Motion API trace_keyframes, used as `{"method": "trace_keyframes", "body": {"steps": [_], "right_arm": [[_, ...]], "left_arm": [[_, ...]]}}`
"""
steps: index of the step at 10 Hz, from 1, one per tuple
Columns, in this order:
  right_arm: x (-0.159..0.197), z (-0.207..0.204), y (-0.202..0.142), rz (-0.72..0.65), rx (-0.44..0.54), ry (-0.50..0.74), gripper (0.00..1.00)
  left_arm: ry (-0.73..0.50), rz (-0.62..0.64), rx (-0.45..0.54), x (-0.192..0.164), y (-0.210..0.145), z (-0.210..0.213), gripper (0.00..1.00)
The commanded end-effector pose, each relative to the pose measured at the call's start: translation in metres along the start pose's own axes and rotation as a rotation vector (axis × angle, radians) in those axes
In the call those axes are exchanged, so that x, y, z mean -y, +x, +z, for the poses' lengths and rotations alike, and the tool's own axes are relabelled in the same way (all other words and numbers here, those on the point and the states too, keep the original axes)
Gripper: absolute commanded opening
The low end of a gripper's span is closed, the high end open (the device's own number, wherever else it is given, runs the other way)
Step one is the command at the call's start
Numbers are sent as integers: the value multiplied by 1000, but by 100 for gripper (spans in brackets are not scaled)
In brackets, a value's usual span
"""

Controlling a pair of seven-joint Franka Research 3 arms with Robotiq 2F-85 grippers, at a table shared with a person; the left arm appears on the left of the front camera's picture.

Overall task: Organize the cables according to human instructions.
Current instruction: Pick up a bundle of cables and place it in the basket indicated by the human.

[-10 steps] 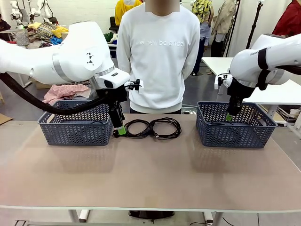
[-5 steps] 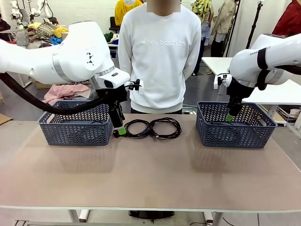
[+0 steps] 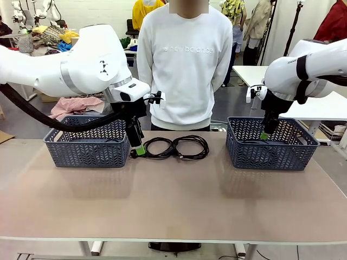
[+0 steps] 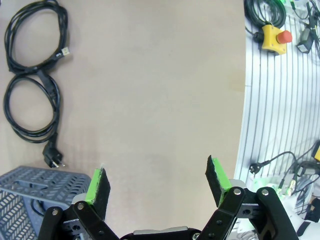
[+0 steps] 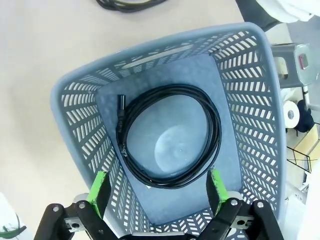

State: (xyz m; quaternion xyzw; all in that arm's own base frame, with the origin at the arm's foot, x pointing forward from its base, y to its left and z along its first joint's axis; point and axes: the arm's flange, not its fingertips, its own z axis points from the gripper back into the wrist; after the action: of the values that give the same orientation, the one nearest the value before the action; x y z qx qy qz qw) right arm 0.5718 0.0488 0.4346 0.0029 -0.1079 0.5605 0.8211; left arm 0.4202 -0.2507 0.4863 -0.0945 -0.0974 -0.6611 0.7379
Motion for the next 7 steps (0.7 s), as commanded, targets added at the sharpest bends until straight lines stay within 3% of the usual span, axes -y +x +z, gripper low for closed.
{"method": "trace_keyframes", "body": {"steps": [1,5,7], "right_arm": [[0,1,0,9,1,-1,100],[0,11,8,-42,9,-12,100],[-27,36,19,-125,30,-2,100]], "left_arm": [[3,0,1,1,-1,1,100],[3,0,1,1,-1,1,100],[3,0,1,1,-1,1,100]]}}
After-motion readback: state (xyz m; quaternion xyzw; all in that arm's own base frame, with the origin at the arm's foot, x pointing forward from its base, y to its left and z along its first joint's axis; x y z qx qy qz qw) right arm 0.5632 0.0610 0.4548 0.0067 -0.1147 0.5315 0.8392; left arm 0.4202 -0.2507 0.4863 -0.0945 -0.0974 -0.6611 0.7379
